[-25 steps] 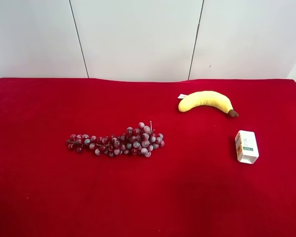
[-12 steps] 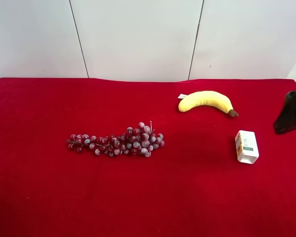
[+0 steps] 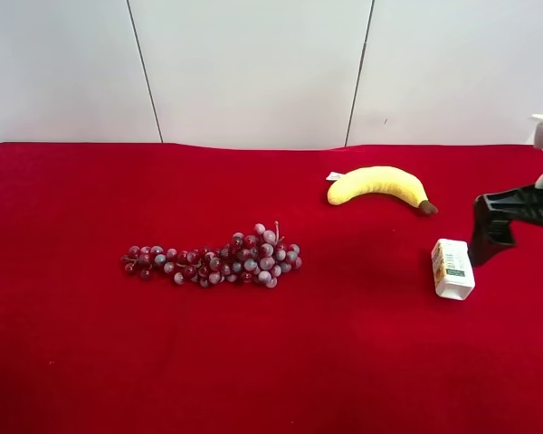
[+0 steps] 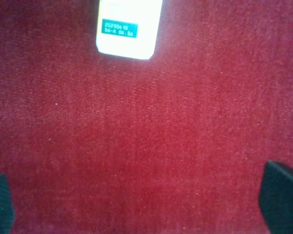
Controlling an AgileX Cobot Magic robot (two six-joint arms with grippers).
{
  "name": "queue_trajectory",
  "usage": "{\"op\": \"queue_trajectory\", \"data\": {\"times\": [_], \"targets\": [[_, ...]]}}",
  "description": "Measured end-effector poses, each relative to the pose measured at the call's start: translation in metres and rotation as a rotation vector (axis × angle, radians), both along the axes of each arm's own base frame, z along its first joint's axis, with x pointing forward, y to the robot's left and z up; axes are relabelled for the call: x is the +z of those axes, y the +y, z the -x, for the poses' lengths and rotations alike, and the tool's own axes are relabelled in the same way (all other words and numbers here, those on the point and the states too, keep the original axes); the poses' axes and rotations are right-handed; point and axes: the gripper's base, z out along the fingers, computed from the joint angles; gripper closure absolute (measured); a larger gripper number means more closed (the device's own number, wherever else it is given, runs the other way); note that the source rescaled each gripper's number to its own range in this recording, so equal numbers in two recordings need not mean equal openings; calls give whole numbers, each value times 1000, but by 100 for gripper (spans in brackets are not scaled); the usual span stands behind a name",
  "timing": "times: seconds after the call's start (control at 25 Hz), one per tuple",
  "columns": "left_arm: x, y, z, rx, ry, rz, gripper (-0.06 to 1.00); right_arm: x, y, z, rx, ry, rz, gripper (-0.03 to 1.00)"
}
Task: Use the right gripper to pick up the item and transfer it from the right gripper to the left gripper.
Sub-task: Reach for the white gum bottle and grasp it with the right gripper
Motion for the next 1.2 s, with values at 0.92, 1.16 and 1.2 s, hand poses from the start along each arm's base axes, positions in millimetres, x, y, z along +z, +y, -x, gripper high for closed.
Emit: {"op": "queue_trajectory", "data": {"times": [0.92, 1.16, 1.2], "targets": [[0, 0, 0, 0, 0, 0, -6, -94, 2, -60, 44, 55, 62, -3], [0, 0, 0, 0, 0, 0, -6, -113, 3, -67, 51, 54, 60, -3], [0, 0, 0, 0, 0, 0, -6, -115, 3, -69, 52, 50, 58, -3]]}}
